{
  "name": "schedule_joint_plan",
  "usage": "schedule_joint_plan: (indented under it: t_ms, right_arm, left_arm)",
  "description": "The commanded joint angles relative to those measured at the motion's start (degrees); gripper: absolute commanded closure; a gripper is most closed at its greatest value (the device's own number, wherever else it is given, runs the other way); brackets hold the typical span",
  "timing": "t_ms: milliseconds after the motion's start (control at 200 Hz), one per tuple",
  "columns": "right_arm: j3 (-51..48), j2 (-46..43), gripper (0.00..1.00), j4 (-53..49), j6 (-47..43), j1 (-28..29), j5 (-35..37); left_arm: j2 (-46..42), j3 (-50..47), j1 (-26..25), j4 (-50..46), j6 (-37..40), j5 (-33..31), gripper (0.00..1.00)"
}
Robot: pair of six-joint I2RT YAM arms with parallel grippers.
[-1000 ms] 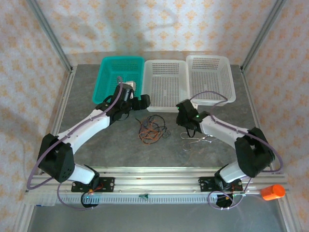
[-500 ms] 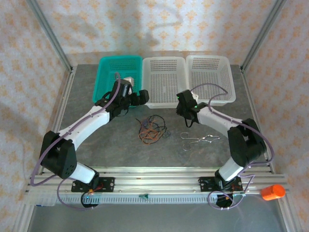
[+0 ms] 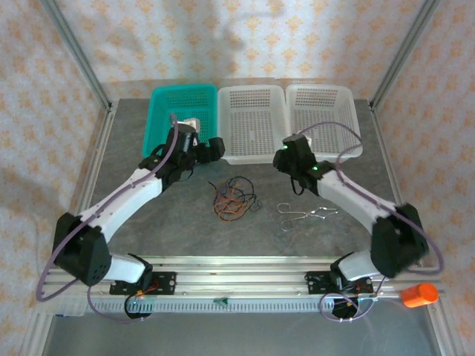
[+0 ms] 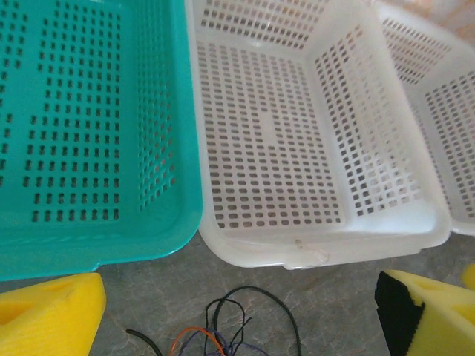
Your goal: Untangle the cables
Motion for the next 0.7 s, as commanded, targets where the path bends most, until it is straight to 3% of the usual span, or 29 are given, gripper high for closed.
schedule_joint_plan:
  t_ms: [0,230,395,511,696]
  right_arm:
    - [-2.1,-7.3,0.59,1.3,-0.8,-0.8,6.6]
    - [-1.6,-9.3,0.63,-3.0,-1.9,-5.1,5.0]
    - [-0.3,-8.3,0.71,-6.3,0.2,-11.8,-5.1]
    - [0.2,-7.1,0.72,-8.5,-4.2,-11.7,-12.6]
    - [-3.7,-7.5,0.75,-9.9,-4.1,-9.8,-9.7]
  left_arm:
    - [-2.9,-0.9,-2.9,4.1,-0.5,-3.6,0.04]
    - [-3.0,-3.3,-10.4,5.0,-3.4,-6.8,0.05]
    - [-2.7,-6.1,-12.9,4.9,-4.8,-7.0,0.06]
    - [-3.3,-8.9,-14.6,3.9,-7.4,-7.4,0.07]
    - [-3.2,-15.6,-17.2,5.0,-11.0,-6.7,0.1]
